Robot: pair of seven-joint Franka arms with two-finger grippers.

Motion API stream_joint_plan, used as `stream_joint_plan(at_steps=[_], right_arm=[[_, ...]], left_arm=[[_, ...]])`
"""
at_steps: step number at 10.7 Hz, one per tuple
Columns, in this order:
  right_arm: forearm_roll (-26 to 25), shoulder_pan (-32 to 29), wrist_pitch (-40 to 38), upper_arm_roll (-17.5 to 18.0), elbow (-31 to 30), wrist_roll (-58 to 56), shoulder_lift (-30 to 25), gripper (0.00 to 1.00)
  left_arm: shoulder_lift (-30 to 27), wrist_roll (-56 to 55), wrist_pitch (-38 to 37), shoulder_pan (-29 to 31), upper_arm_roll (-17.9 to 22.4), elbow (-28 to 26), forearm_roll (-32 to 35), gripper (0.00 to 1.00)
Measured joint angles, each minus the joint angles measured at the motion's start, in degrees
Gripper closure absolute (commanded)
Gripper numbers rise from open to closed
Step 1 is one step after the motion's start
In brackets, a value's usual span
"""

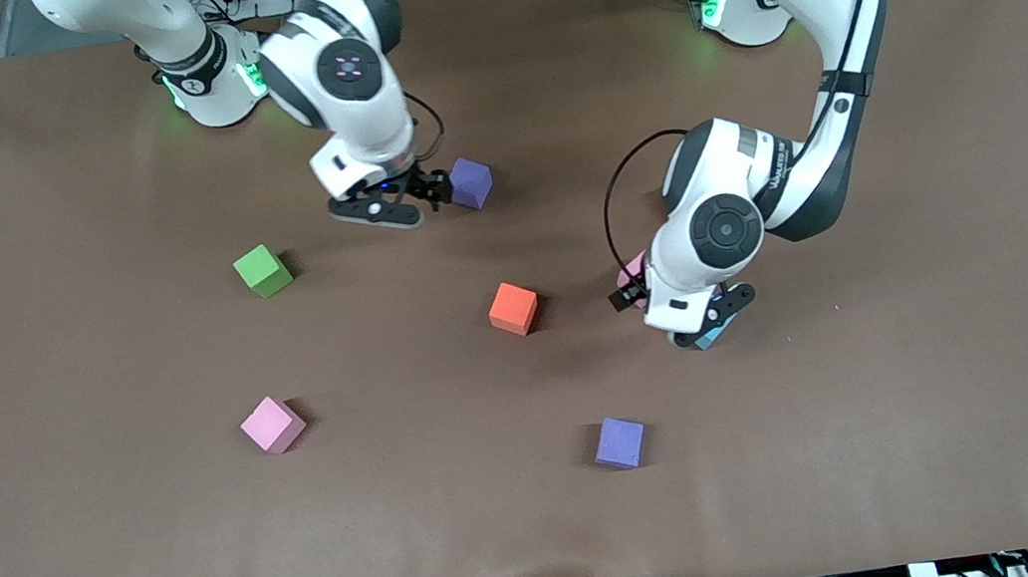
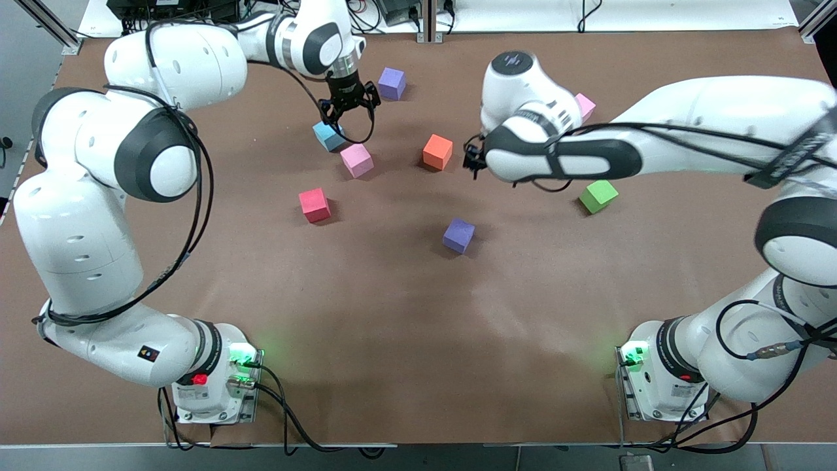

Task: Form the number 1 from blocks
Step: 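Reach the right gripper to the purple cube while the left gripper reaches light pink, then close both grippers on their cubes and lift them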

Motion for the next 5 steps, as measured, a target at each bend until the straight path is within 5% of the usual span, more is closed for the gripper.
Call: stream_joint_plan(at_steps=[5], right_arm=[[4.34,4.65,11.69,-0.01,-4.73,5.38,3.9,0.0]], left_arm=[[-4.52,-10.87,15.18,-1.56,-0.28,-13.89,2.3,0.0]])
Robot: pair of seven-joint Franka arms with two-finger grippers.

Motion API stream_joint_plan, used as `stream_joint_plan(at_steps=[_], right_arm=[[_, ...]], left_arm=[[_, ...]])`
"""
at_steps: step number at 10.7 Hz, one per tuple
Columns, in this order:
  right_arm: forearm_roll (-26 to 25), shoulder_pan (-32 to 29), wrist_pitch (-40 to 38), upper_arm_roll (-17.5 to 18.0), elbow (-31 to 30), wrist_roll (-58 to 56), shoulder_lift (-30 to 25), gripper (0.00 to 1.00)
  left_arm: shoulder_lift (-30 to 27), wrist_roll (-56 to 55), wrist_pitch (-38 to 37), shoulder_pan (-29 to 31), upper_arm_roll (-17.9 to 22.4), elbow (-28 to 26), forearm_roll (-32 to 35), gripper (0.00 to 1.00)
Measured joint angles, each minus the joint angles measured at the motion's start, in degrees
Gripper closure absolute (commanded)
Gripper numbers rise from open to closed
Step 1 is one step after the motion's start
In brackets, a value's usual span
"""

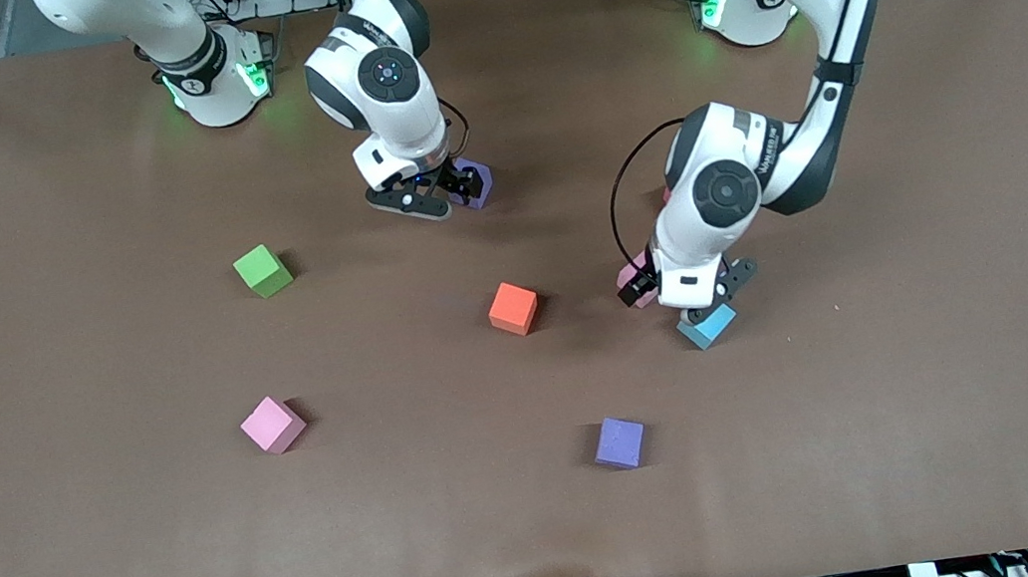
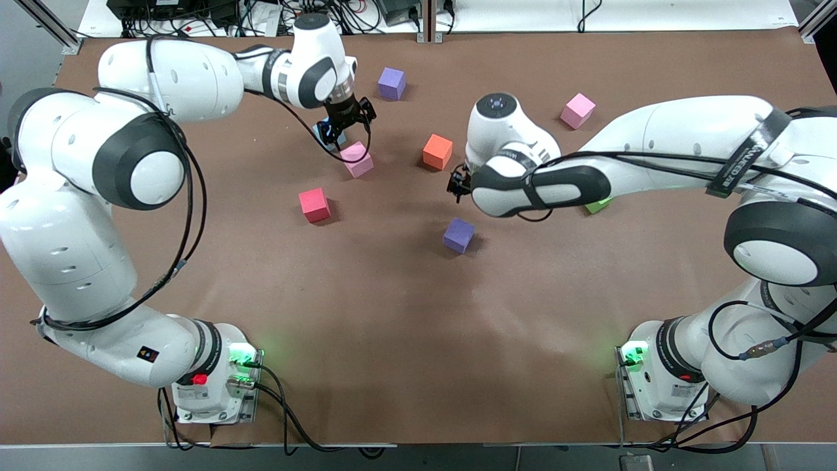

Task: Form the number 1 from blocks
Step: 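Close both grippers on their cubes and lift them, then set the purple cube down mid-table with the right gripper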

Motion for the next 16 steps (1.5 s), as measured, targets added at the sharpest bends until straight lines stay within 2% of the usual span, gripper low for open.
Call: stream_joint_plan(at_steps=[2,6,7,8,9,10,15,16], right_arm=[[0.22,1.64,2.34,0.01,-0.66,3.16,1.06,0.0],[0.38,4.41,7.3,0.0,-0.85,6.57,4.81,0.0],[0.38,4.63,8.08,0.0,-0.85,6.65,5.79,0.07],[0.41,5.01,8.47,0.0,-0.85,6.86,6.51,0.31],[0.42,5.65,8.68,0.0,-0.85,7.44,6.89,0.7],[0.45,6.54,8.77,0.0,-0.85,7.69,7.07,1.0],[0.46,11.5,9.13,0.0,-0.48,4.9,7.05,1.0],[0.47,13.13,9.24,-0.01,-0.28,3.67,6.94,1.0]], left_arm=[[0.17,-5.5,2.24,-1.24,-0.05,-1.44,2.37,0.0],[0.68,-6.71,3.44,-1.47,0.0,-1.82,2.49,0.0],[1.0,-6.74,3.55,-1.49,0.0,-1.88,2.7,0.0],[1.42,-6.86,3.65,-1.49,-0.01,-1.9,3.23,0.0],[1.95,-6.97,3.85,-1.5,-0.01,-1.93,3.49,0.0],[2.39,-7.01,4.26,-1.5,-0.02,-1.94,3.52,0.0],[4.23,-7.02,5.35,-1.6,-0.02,-1.95,3.55,0.01],[4.65,-7.02,5.51,-1.61,-0.02,-1.94,3.56,0.49]])
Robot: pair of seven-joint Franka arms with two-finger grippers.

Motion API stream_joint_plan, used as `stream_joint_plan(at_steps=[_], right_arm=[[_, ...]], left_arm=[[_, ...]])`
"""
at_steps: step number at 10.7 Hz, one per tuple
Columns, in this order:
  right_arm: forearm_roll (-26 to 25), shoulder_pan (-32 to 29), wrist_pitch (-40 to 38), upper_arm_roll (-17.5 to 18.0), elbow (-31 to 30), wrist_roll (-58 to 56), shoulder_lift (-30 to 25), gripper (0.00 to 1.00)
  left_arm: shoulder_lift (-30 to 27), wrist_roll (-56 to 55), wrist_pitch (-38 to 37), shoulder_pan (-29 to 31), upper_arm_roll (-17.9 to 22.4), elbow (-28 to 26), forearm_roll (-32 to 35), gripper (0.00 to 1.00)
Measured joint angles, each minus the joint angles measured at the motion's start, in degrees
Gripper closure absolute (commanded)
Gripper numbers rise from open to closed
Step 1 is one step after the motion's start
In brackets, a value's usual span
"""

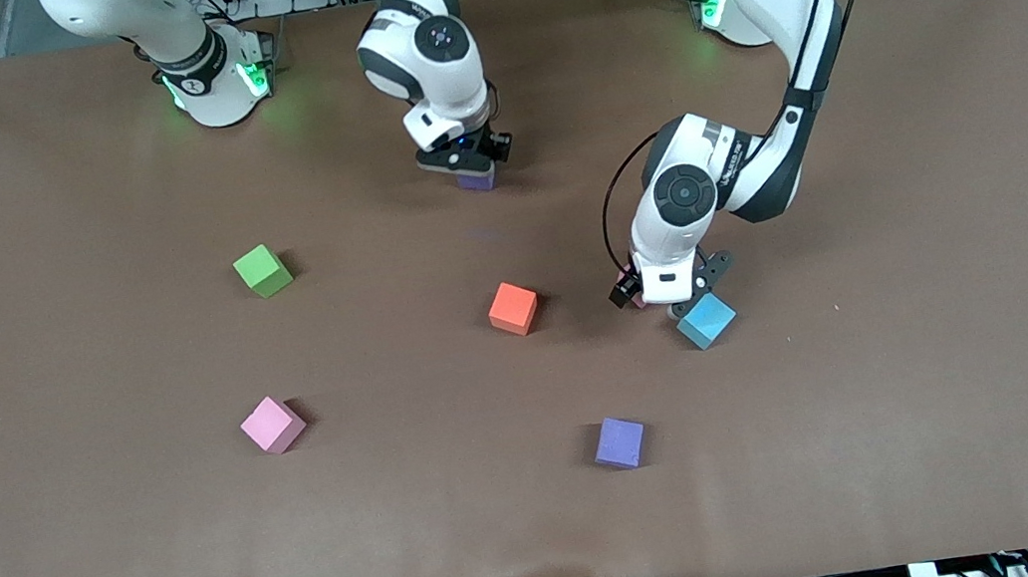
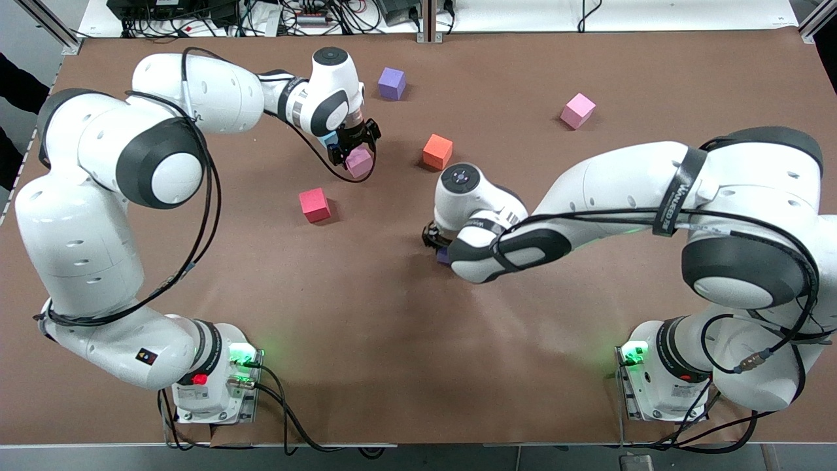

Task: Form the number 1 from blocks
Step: 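Set the purple cube down mid-table with the right gripper, then place the light pink cube below the purple cube while the right gripper withdraws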

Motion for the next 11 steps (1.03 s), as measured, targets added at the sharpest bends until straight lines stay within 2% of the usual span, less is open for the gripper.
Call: stream_joint_plan(at_steps=[1,6,7,10,11], right_arm=[[0.0,1.79,0.01,0.02,0.04,-0.78,-0.15,1.0],[-0.02,7.47,-0.27,-0.1,-0.05,-1.42,-0.57,1.0],[-0.02,7.51,-0.27,-0.1,-0.07,-1.52,-0.58,0.93],[0.03,7.39,-1.52,-0.35,-0.01,-3.96,-0.67,0.94],[0.03,7.06,-2.98,-0.53,0.04,-5.0,-0.81,0.79]], left_arm=[[0.3,0.0,0.14,-0.03,-0.01,0.02,0.08,0.99],[0.29,0.01,0.1,-0.39,-0.01,0.22,0.47,1.0],[-0.34,0.47,-0.13,-0.39,-0.03,0.64,0.88,1.0],[-4.77,2.81,-2.35,-0.45,-0.08,1.21,0.99,1.0],[-6.21,4.0,-4.07,-0.56,-0.32,1.21,0.99,1.0]])
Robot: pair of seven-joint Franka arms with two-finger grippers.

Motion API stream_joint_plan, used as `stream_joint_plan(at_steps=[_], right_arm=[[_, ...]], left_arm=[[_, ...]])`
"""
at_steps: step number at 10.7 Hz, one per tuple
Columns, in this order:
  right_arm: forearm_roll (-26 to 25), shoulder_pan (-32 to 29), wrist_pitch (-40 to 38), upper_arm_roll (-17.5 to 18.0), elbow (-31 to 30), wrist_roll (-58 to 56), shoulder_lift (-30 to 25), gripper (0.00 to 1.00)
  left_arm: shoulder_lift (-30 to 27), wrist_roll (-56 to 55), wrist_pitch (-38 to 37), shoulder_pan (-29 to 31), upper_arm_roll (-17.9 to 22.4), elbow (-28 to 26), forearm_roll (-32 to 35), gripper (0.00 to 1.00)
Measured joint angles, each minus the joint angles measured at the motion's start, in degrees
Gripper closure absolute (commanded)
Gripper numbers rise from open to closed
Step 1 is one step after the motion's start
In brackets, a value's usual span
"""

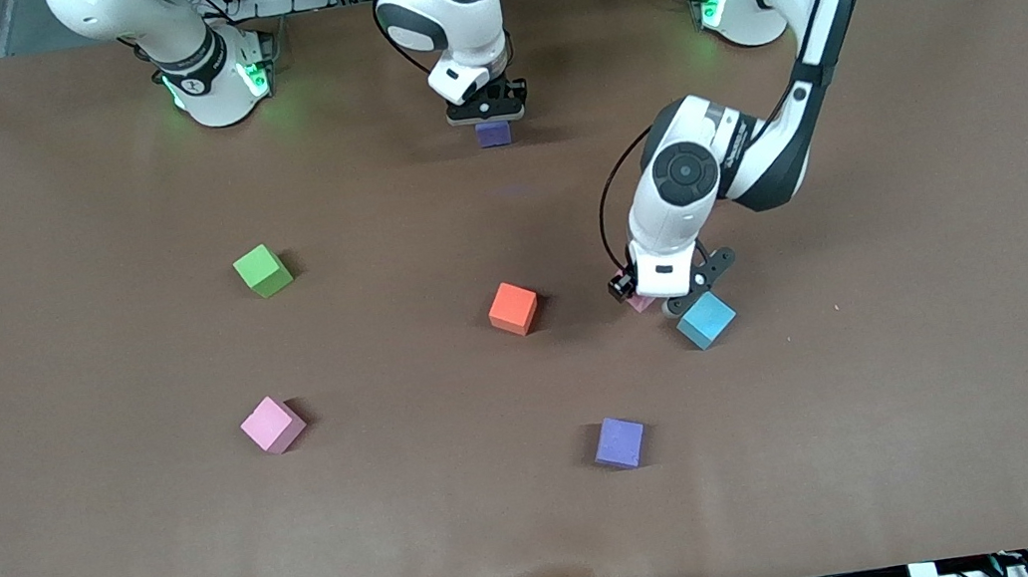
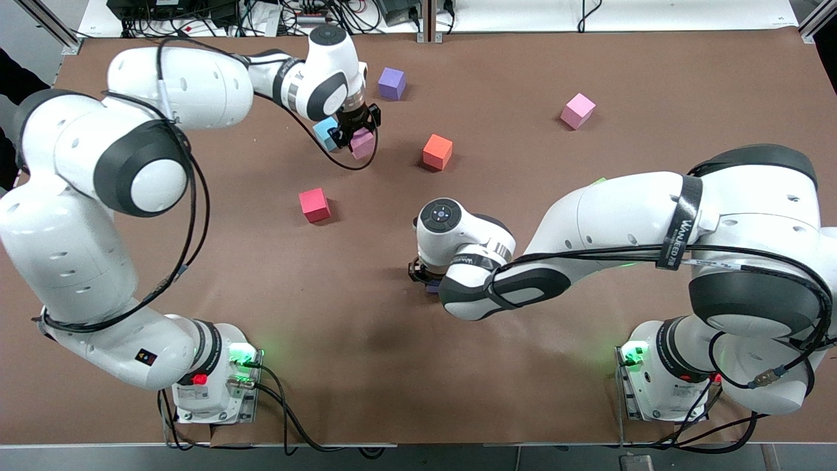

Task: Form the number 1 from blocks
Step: 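Place the light pink cube below the purple cube while the right gripper withdraws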

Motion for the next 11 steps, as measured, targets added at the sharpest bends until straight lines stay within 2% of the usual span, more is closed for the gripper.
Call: stream_joint_plan(at_steps=[1,2,4,6,9,11], right_arm=[[0.0,-0.16,-0.62,-0.24,0.0,-0.66,-0.01,0.45],[0.0,-0.19,-0.83,-0.37,-0.01,-0.94,-0.01,0.35],[0.0,-0.6,-0.98,-0.7,-0.01,-0.99,0.0,0.0],[0.0,-2.66,-0.98,-0.85,0.24,-1.11,0.01,0.0],[-0.02,-6.82,-1.72,-1.03,2.02,-2.62,-0.72,0.0],[-0.03,-11.49,-7.04,-1.19,3.44,-7.4,-3.92,0.0]], left_arm=[[-1.1,1.22,-1.49,-0.06,-0.62,-0.03,0.0,1.0],[-1.98,2.26,-2.53,-0.1,-1.22,-0.03,0.0,1.0],[-2.83,3.21,-3.84,-0.18,-3.0,-0.09,0.01,1.0],[-2.8,3.22,-3.96,-0.65,-5.24,-0.31,0.01,1.0],[-2.74,3.31,-3.97,-1.53,-6.18,-0.52,0.89,1.0],[-2.62,3.37,-3.97,-2.1,-6.34,-0.61,2.33,1.0]])
